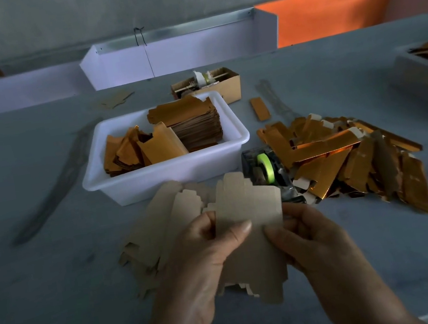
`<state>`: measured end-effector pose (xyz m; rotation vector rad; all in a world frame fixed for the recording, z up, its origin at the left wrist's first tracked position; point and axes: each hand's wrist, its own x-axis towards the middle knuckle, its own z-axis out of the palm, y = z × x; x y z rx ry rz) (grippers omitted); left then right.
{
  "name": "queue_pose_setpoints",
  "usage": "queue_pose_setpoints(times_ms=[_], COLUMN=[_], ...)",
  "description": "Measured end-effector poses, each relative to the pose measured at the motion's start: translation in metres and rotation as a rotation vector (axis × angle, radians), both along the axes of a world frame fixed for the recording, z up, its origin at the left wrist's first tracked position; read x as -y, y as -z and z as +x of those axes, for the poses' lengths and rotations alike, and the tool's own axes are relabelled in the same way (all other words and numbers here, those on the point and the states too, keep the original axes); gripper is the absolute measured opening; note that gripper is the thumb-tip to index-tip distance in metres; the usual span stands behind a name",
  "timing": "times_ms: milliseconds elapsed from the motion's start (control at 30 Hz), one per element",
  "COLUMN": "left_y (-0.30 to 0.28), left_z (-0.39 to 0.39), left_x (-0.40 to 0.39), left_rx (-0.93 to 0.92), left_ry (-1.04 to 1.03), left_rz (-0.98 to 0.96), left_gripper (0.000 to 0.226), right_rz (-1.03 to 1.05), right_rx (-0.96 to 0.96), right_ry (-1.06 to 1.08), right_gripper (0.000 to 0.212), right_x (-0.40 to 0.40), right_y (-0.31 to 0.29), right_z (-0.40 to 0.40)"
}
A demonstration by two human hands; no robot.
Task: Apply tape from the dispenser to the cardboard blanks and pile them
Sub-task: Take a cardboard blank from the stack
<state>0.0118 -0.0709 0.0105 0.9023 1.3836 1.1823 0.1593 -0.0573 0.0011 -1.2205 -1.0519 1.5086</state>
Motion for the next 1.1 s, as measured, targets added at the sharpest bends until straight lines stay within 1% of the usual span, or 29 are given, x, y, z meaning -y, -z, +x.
queue_pose_setpoints(times_ms=[67,167,233,300,333,367,400,467,533,567,633,667,700,767,867,900,933,967,1000,1033,1100], left_y=[0.001,0.007,0.013,0.015,0.015,0.015,0.014,0.013,0.010,0.009,0.006,0.004,0.002,0.002,0.006,0.006,0.007,0.008,0.008,0.009,0.010], left_z=[0.005,0.012,0.016,0.021,0.023,0.024,0.025,0.028,0.031,0.032,0.032,0.031,0.029,0.027,0.024,0.023,0.022,0.021,0.021,0.022,0.024], left_x=[0.000,-0.003,-0.003,-0.004,-0.004,-0.004,-0.004,-0.002,0.001,0.002,0.003,0.004,0.004,0.006,0.005,0.005,0.005,0.005,0.005,0.006,0.006], left_rx=[-0.049,-0.145,-0.189,-0.258,-0.304,-0.345,-0.378,-0.422,-0.439,-0.418,-0.288,-0.215,-0.180,-0.228,-0.277,-0.270,-0.259,-0.243,-0.234,-0.231,-0.232], left_ry=[-0.049,-0.080,-0.100,-0.126,-0.145,-0.165,-0.178,-0.181,-0.158,-0.135,-0.070,-0.026,0.025,0.099,0.095,0.101,0.121,0.155,0.195,0.226,0.222], left_rz=[0.004,0.026,0.045,0.072,0.090,0.108,0.125,0.146,0.144,0.131,0.094,0.076,0.072,0.106,0.096,0.070,0.044,0.019,-0.002,-0.015,-0.021], left_gripper=[0.036,0.019,0.014,0.012,0.011,0.010,0.012,0.012,0.010,0.010,0.009,0.013,0.019,0.023,0.015,0.015,0.015,0.015,0.014,0.012,0.010], right_rz=[0.011,0.053,0.144,0.276,0.345,0.396,0.422,0.413,0.369,0.368,0.370,0.366,0.358,0.330,0.277,0.263,0.242,0.206,0.153,0.094,-0.010], right_rx=[0.010,0.096,0.270,0.510,0.589,0.617,0.609,0.501,0.383,0.356,0.342,0.346,0.351,0.358,0.374,0.380,0.378,0.350,0.285,0.197,0.048], right_ry=[0.018,0.039,0.057,0.069,0.080,0.085,0.083,0.062,0.037,0.034,0.040,0.032,0.021,0.004,0.002,0.033,0.064,0.086,0.086,0.061,0.001], right_gripper=[0.017,0.011,0.011,0.014,0.014,0.010,0.010,0.032,0.039,0.039,0.037,0.036,0.036,0.033,0.015,0.017,0.026,0.036,0.041,0.038,0.021], right_x=[0.000,0.002,0.003,0.007,0.009,0.011,0.013,0.016,0.017,0.017,0.015,0.014,0.013,0.011,0.008,0.008,0.008,0.007,0.007,0.006,0.005], right_y=[0.001,0.005,0.007,0.006,0.005,0.004,0.002,0.002,0.002,0.003,0.006,0.006,0.007,0.009,0.010,0.011,0.011,0.011,0.011,0.010,0.008], right_z=[0.000,0.002,0.003,0.001,0.000,-0.001,-0.002,-0.004,-0.006,-0.006,-0.005,-0.004,-0.003,0.000,0.002,0.003,0.004,0.006,0.006,0.007,0.006])
